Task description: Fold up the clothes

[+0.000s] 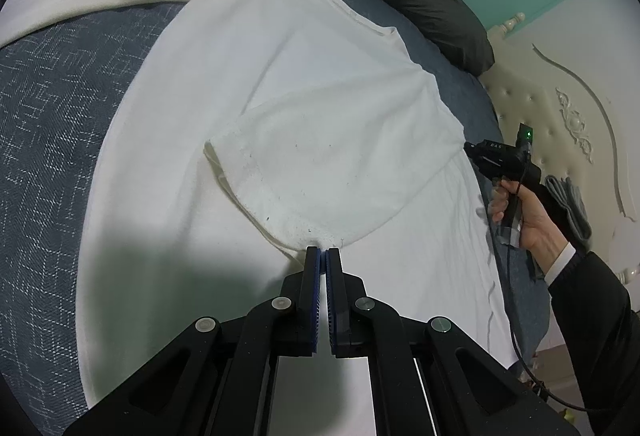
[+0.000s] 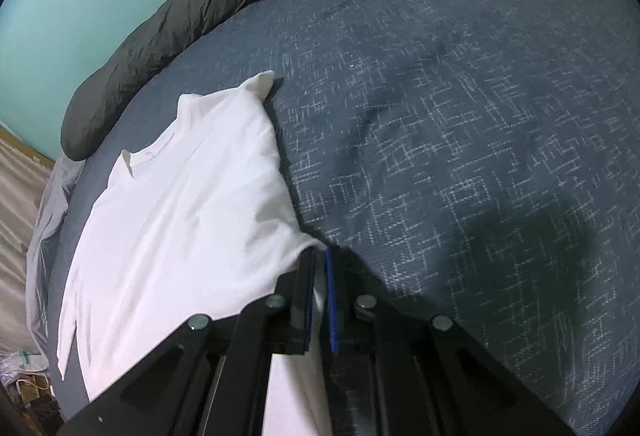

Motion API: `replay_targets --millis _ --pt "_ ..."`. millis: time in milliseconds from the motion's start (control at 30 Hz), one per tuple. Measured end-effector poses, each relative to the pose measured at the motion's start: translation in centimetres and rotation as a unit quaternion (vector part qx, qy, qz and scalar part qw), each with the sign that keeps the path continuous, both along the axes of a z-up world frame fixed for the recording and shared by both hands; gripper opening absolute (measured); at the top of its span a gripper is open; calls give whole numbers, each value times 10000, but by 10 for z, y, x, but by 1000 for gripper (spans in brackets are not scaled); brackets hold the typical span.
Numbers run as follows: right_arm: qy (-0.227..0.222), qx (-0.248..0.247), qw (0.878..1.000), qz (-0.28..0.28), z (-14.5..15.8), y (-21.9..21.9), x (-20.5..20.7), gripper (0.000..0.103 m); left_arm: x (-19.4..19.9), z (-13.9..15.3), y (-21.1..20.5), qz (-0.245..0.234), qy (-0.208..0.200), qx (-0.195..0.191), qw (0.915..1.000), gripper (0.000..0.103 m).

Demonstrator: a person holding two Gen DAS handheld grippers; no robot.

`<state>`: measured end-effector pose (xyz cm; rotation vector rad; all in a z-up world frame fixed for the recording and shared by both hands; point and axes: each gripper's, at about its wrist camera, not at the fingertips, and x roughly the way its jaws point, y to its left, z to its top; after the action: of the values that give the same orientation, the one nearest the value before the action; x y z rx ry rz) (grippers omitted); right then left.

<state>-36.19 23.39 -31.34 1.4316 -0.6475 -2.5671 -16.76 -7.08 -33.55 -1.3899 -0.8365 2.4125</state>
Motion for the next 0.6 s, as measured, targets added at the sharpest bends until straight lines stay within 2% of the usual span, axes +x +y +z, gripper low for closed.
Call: replay_targets --millis 67,267,367,467,600 --pt "60 55 10000 -33 3 -2 -1 2 0 0 0 -4 3 8 10000 3" --pt "427 753 9961 -161 25 -4 1 0 0 0 4 -61 17 25 10000 3" --pt "395 918 9950 -94 23 -3 2 0 -1 -1 7 -90 13 28 10000 3" --pt "316 965 9948 -73 15 -12 -11 0 -2 -1 9 -114 0 35 9999 3" --pt "210 693 9973 -84 5 0 -4 0 -3 -2 9 -121 -24 45 9999 3"
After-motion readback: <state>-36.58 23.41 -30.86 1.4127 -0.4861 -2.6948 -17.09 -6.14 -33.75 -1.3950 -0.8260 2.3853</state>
